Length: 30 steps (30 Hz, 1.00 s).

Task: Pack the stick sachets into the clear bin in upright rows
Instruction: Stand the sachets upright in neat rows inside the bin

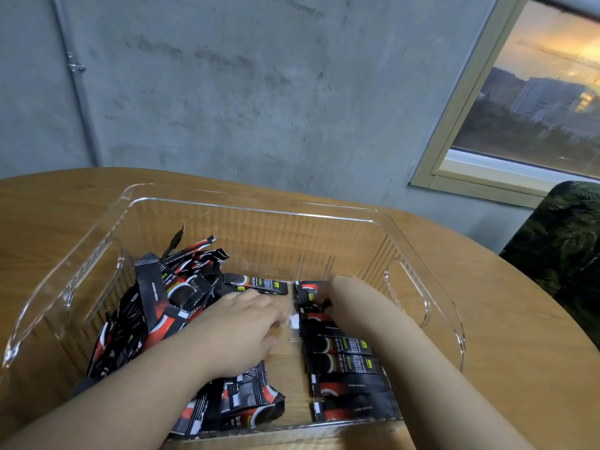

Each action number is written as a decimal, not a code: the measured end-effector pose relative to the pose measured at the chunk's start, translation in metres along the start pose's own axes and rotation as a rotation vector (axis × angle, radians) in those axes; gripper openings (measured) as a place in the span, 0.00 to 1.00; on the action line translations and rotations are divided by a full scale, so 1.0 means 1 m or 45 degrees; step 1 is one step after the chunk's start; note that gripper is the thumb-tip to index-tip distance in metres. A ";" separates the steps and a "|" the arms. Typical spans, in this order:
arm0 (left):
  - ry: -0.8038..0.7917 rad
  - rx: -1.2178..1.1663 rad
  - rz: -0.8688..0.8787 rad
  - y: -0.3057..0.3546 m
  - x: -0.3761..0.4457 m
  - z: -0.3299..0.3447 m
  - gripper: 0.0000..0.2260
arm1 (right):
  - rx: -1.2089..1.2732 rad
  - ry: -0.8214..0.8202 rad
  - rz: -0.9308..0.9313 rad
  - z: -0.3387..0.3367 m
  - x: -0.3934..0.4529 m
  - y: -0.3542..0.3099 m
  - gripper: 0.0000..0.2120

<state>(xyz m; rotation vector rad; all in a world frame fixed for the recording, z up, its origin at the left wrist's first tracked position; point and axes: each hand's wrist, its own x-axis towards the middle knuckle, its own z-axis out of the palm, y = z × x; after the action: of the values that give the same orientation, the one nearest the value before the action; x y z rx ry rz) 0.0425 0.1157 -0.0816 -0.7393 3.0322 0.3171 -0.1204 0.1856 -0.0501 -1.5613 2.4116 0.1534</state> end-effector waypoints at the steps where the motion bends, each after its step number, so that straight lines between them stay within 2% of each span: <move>1: 0.008 0.011 0.000 0.000 0.000 0.001 0.17 | 0.001 0.014 -0.002 0.001 0.000 0.000 0.17; 3: 0.028 0.026 -0.002 -0.001 0.000 0.001 0.17 | 0.014 0.063 -0.004 0.001 0.001 0.000 0.16; 5: 0.033 0.040 -0.003 -0.001 0.000 0.001 0.18 | 0.031 0.099 0.004 0.000 0.002 0.000 0.20; 13: 0.005 0.030 -0.034 -0.001 0.001 0.000 0.18 | 0.016 0.090 -0.031 0.005 -0.002 0.003 0.23; 20: -0.018 0.029 -0.048 -0.001 0.001 0.000 0.16 | -0.066 0.026 -0.080 0.008 -0.007 0.005 0.16; 23: -0.048 0.058 -0.061 -0.001 0.001 0.000 0.15 | -0.042 0.061 -0.097 0.000 -0.004 0.000 0.18; 25: -0.077 0.082 -0.059 -0.001 0.002 0.000 0.16 | 0.026 0.093 -0.169 -0.007 0.003 -0.010 0.19; 30: -0.177 0.193 -0.015 0.000 0.001 -0.001 0.20 | 0.169 0.087 -0.357 -0.012 0.038 -0.042 0.14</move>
<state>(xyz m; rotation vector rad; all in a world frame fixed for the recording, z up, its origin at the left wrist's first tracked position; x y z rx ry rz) 0.0414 0.1145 -0.0804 -0.6939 2.8806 0.1308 -0.0990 0.1324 -0.0471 -1.8445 2.1702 -0.1135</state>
